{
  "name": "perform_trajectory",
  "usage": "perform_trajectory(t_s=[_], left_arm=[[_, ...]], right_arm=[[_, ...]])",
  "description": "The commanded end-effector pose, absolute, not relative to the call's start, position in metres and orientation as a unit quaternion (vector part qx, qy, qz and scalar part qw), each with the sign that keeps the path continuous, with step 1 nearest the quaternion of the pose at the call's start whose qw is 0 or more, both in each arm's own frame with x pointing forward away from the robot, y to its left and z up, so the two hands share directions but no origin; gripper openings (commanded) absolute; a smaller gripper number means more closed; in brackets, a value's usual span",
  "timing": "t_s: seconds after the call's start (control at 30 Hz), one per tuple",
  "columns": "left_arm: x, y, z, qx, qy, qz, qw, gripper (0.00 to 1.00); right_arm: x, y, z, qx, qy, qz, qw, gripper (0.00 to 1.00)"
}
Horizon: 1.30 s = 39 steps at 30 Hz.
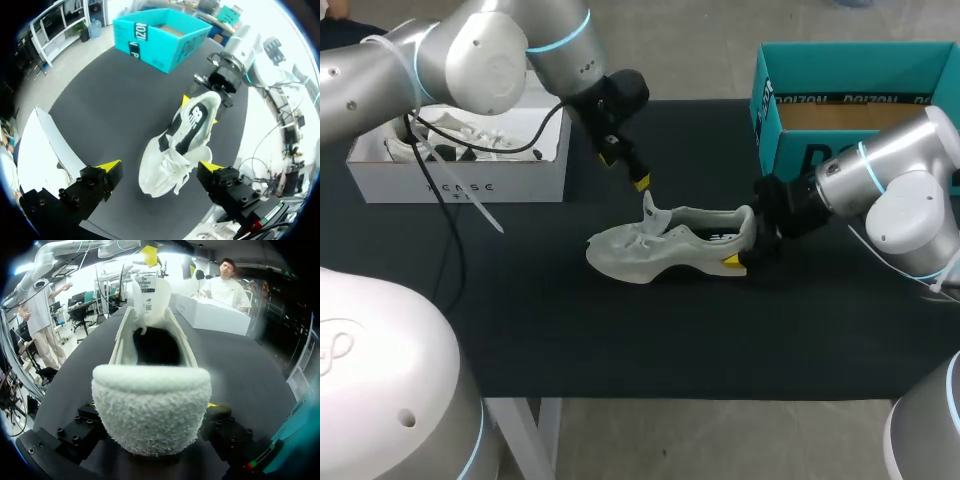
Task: Take the shoe out of the shoebox, open the shoe tongue, remove and reinsert the insole, then place the shoe into the shoebox
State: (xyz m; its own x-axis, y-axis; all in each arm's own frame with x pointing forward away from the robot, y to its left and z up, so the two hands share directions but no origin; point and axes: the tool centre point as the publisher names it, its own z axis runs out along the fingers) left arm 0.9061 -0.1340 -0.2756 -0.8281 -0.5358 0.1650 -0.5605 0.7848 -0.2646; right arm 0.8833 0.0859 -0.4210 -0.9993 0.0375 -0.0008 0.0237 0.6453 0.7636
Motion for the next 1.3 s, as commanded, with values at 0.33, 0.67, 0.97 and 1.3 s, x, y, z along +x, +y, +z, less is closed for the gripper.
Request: perform_trajectory(t_s=[0.33,0.67,0.97,1.3], left_arm=[[0.928,-0.172,-0.256,-0.001,-0.996,0.079,-0.037,0.46],[0.936,-0.215,-0.257,-0.044,-0.994,0.086,-0.055,0.00],[0.924,-0.233,-0.270,-0.040,-0.992,0.103,-0.061,0.00],[0.906,-0.257,-0.298,-0.054,-0.992,0.113,-0.027,0.00]], right_arm=[[0.884,0.087,-0.422,0.017,0.907,0.421,0.009,0.00],[0.884,0.087,-0.422,0.017,0.907,0.421,0.009,0.00],[0.884,0.087,-0.422,0.017,0.907,0.421,0.009,0.00],[0.884,0.087,-0.422,0.017,0.907,0.421,0.009,0.00]])
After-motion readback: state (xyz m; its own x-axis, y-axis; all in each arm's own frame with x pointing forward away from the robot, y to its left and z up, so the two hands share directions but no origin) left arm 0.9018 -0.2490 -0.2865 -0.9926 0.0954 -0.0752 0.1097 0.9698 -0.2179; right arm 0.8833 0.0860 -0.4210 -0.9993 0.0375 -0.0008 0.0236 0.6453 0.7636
